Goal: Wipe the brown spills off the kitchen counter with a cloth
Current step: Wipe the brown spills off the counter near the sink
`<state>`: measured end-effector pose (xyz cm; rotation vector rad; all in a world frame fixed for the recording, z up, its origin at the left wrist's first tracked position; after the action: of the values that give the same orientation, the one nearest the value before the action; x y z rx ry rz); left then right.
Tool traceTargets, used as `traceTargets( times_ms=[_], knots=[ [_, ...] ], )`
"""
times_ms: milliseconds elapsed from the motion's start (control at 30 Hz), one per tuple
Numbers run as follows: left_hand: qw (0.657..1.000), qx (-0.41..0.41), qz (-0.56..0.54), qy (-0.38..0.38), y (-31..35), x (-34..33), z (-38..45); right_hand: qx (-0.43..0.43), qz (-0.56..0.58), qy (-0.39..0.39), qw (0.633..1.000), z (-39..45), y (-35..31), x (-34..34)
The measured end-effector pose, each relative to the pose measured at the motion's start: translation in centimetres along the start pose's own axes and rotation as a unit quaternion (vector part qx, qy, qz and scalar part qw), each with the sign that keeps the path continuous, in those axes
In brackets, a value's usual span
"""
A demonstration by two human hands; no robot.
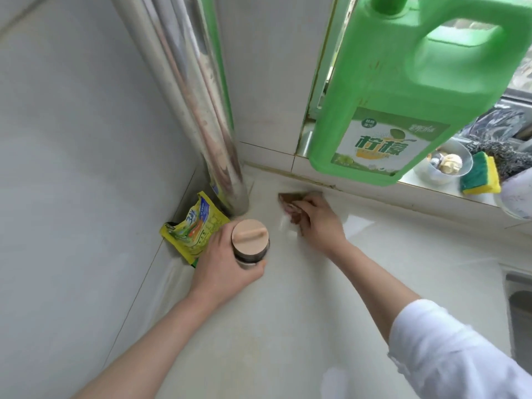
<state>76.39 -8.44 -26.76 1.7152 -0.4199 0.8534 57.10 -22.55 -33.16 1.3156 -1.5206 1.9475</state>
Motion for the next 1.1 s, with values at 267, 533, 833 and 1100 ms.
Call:
traceTargets(
  times_ms=[267,533,833,1100],
  knots=[
    [0.999,0.027,0.006,-0.032,-3.3,0.8,-2.1,0.15,-0.094,-0.068,0.982,5.1,-6.6,-4.0],
    [0.999,0.013,0.029,-0.04,-2.4,0.5,-1.6,0.094,-0.043,-0.086,0.991,5.2,-5.1,-3.8],
    [0.999,-0.036,-0.008,-0.024,5.5,-4.0,5.3,0.045,-0.04,-0.044,0.997,-11.6,2.5,2.2],
    [0.997,-0.021,0.016,-0.069,9.4,-10.0,8.4,-0.115,-0.051,-0.015,0.992,-12.9,7.1,4.5]
  ],
)
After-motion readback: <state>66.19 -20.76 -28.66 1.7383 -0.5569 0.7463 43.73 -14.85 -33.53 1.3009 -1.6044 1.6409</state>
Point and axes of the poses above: each hand's wrist, its own z-axis towards the middle knuckle, its own x-axis out of the back of the hand, y = z × x, the point moved 8 cm from there along z, towards the middle knuckle, and after that the axes turned 3 degrees about x, right-handed, at the moved point
